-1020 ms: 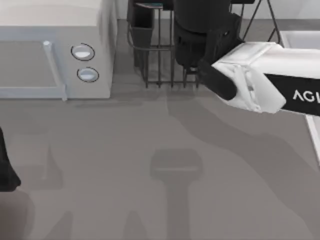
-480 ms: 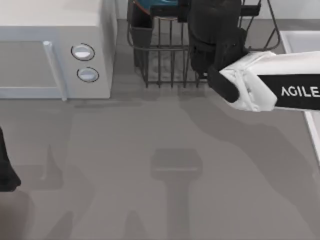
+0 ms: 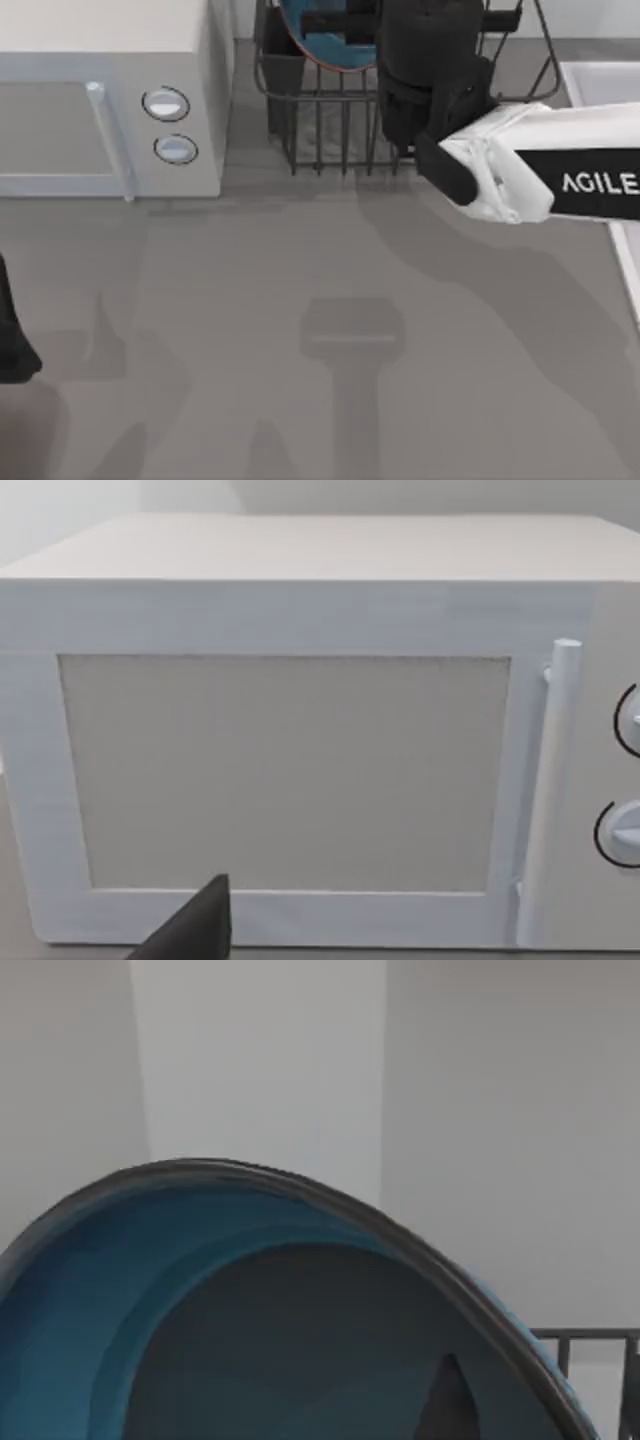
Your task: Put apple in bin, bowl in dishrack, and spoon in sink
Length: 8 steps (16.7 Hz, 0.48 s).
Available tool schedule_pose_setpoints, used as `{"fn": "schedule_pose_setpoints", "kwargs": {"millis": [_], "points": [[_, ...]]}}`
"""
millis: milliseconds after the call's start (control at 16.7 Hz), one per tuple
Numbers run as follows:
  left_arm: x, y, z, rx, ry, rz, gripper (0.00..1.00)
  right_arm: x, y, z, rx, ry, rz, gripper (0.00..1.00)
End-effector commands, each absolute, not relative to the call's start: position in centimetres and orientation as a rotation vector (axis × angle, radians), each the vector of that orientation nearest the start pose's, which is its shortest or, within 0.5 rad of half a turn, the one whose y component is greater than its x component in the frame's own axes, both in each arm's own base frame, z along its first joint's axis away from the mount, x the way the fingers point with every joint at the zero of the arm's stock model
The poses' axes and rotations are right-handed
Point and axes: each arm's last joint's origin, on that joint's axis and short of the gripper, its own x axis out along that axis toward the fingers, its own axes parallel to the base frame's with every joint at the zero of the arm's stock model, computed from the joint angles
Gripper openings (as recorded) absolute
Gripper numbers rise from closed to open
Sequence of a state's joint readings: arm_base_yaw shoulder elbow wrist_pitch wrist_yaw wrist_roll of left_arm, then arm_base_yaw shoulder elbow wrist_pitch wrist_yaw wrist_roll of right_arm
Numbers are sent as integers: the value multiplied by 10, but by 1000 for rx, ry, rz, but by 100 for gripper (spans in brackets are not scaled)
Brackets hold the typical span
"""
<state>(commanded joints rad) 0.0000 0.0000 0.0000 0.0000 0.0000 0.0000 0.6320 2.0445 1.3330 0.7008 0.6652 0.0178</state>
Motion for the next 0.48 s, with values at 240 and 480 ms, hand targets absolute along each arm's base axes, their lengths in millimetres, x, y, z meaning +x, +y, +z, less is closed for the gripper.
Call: {"fn": "schedule_pose_setpoints", "kwargs": {"millis": [240,480], "points": [[106,-1,160,0,0,0,100,382,262,219,0,0,-10,90],[106,-1,160,0,0,0,100,382,262,219,0,0,-10,100]]}}
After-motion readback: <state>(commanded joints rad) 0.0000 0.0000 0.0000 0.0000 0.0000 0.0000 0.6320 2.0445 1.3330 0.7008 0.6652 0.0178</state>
